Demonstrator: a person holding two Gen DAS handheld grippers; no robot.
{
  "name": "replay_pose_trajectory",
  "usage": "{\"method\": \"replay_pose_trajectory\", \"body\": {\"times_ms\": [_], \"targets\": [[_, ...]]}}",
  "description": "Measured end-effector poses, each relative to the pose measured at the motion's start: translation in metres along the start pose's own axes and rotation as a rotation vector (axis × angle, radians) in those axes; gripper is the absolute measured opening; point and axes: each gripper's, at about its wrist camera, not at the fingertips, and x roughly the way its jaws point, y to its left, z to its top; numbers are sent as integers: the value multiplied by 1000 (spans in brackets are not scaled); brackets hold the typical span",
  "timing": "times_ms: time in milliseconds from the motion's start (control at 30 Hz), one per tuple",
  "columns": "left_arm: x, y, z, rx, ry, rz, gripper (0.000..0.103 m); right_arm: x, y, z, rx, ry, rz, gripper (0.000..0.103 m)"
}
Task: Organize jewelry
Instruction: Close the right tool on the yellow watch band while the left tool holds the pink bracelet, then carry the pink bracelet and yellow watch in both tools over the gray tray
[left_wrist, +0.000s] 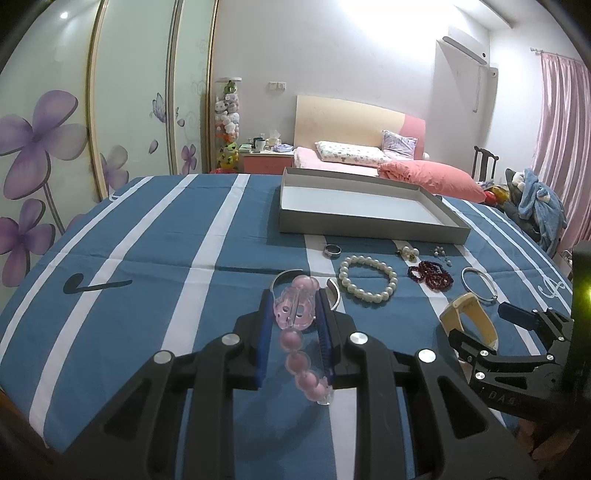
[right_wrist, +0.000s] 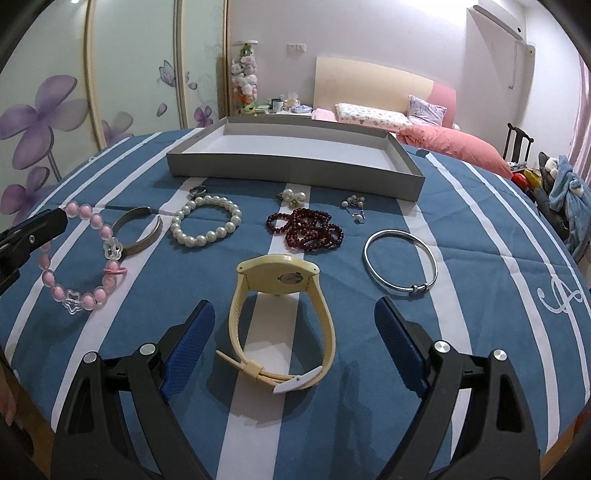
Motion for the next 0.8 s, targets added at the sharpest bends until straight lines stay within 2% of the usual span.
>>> {"method": "replay_pose_trajectory", "body": {"times_ms": [33,100,167,800], "targets": [[-1,1,0,-1,0,1,23,0,1,0,-3,2,-1,84],[0,2,1,-2,1,3,23,4,1,0,-11,21,5,66],[1,3,1,-1,2,3,23,7,-1,-3,1,41,33,55],[1,1,3,5,0,-1,23,0,-9,-8,30,16,73,41]]}}
